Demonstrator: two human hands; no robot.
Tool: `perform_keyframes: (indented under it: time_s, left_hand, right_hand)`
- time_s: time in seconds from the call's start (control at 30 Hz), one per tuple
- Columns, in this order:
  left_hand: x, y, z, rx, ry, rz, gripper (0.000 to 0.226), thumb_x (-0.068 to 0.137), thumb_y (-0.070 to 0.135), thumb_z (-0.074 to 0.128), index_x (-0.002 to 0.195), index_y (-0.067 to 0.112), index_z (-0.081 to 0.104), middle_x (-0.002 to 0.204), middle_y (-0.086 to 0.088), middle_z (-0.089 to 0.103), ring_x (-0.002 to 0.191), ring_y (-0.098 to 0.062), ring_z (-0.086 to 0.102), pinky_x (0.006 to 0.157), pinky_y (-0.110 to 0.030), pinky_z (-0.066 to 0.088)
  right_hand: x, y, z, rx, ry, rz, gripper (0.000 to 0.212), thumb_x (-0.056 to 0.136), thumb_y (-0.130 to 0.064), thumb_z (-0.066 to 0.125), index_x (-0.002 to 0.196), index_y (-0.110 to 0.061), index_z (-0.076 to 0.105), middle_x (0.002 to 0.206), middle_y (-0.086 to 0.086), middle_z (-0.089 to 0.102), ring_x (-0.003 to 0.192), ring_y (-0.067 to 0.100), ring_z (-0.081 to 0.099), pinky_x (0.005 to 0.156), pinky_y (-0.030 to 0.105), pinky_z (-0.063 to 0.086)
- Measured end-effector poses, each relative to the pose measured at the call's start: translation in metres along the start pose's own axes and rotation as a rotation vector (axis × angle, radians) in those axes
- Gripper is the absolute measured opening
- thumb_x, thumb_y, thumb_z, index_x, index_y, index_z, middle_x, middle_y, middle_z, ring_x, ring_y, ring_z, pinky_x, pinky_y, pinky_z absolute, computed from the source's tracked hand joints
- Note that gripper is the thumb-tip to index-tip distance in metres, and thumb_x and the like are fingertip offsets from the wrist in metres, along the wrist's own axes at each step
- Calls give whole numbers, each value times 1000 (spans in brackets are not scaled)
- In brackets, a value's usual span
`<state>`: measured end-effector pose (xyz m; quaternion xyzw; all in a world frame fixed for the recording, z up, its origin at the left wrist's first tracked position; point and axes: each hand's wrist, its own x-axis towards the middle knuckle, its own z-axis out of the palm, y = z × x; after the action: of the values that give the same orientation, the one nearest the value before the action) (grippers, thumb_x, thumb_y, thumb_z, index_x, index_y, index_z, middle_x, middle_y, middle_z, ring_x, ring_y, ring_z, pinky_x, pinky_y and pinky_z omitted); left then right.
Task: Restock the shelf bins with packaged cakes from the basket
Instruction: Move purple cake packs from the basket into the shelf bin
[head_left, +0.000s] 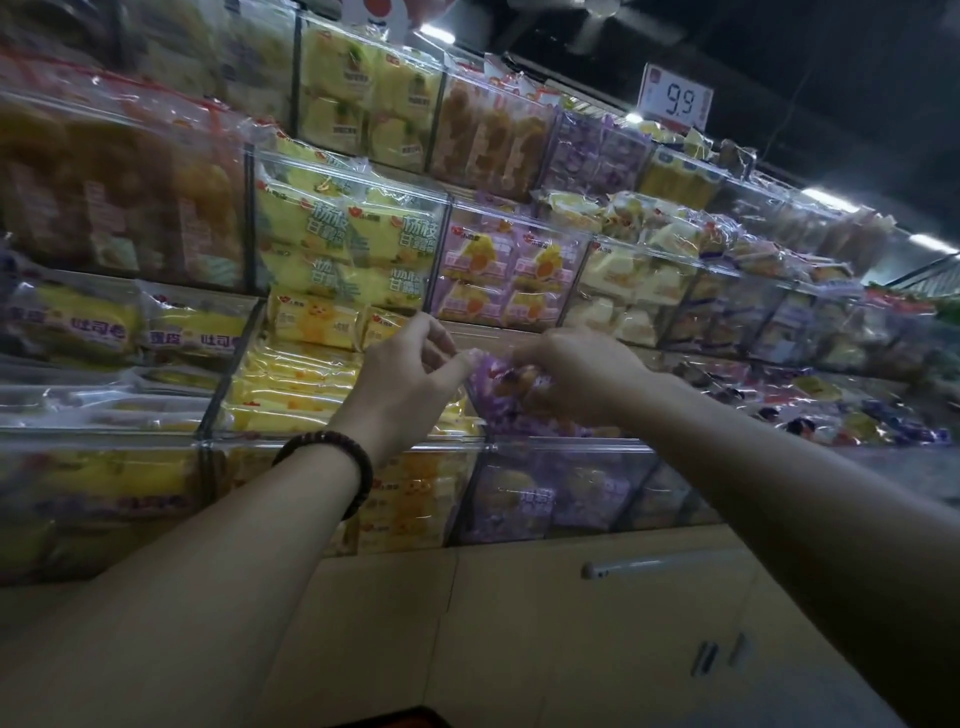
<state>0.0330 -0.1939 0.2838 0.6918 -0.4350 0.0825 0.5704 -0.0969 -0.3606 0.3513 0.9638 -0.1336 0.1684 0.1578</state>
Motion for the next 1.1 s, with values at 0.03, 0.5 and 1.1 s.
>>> perform_keyframes:
  time_s: [0.03, 0.5, 1.1]
  left_hand:
    - [0, -1, 0, -3, 5, 1, 28, 99, 52, 66, 101, 24, 61, 94, 2, 72, 86, -17, 72, 71, -35, 59]
    - [-3, 2, -1, 65, 27, 108, 18, 95, 32, 75, 84, 21, 66, 79, 4, 68, 72, -10, 64, 57, -11, 45]
    - [-230, -113, -86, 509, -764, 20, 9, 101, 27, 65, 103, 35, 63, 97, 14, 70, 81, 2, 65, 68, -19, 49]
  right_hand:
    - [5, -5, 10, -15, -34, 12, 43, 88, -39, 78, 127, -51, 66, 106, -11, 69, 98, 20, 64, 75, 36, 57]
    - [-15, -15, 15, 186, -16, 84, 42, 94, -28, 75, 134, -32, 63, 139, 1, 54, 124, 24, 54, 103, 44, 49]
    - [-153, -162, 99, 471, -177, -28, 11, 95, -29, 68, 103, -24, 75, 81, -12, 69, 79, 10, 65, 73, 30, 53]
